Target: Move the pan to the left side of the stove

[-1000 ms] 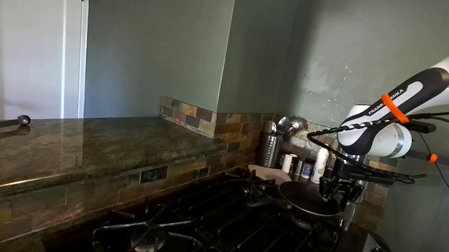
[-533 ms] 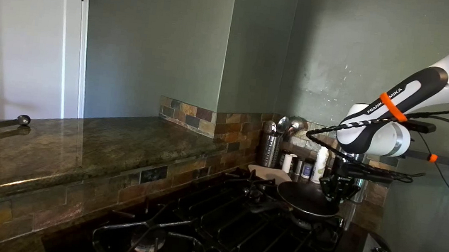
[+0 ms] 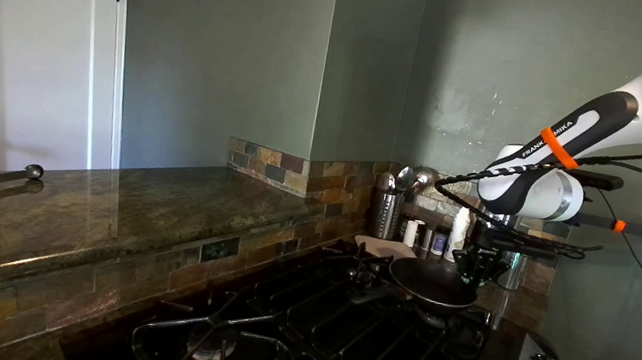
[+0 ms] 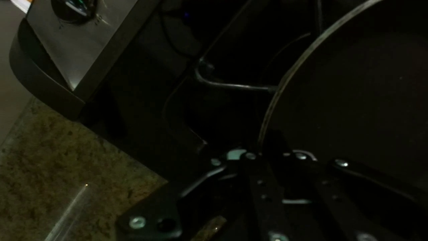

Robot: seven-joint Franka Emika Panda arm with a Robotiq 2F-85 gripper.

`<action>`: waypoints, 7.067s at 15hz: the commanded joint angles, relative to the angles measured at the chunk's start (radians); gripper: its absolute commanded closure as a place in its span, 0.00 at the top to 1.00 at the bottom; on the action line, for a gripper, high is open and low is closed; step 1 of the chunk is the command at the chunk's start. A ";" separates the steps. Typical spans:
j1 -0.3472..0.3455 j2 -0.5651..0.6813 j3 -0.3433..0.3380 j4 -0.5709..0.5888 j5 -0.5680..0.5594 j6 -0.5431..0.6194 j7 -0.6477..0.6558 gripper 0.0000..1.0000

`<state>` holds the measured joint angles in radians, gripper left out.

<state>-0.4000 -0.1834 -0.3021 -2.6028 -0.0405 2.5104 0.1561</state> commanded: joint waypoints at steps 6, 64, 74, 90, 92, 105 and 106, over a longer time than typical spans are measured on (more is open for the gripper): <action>0.107 -0.032 0.028 -0.059 0.116 0.025 -0.087 0.03; 0.419 -0.132 0.228 -0.141 0.295 -0.053 -0.139 0.03; 0.499 -0.130 0.278 -0.141 0.339 -0.066 -0.146 0.03; 0.534 -0.112 0.368 -0.146 0.312 -0.015 -0.114 0.03; 0.536 -0.111 0.375 -0.146 0.310 -0.013 -0.115 0.03; 0.558 -0.102 0.393 -0.148 0.304 0.000 -0.129 0.03; 0.557 -0.102 0.394 -0.148 0.303 0.001 -0.129 0.03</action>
<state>0.1455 -0.3157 0.0817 -2.7414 0.2657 2.4803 0.0229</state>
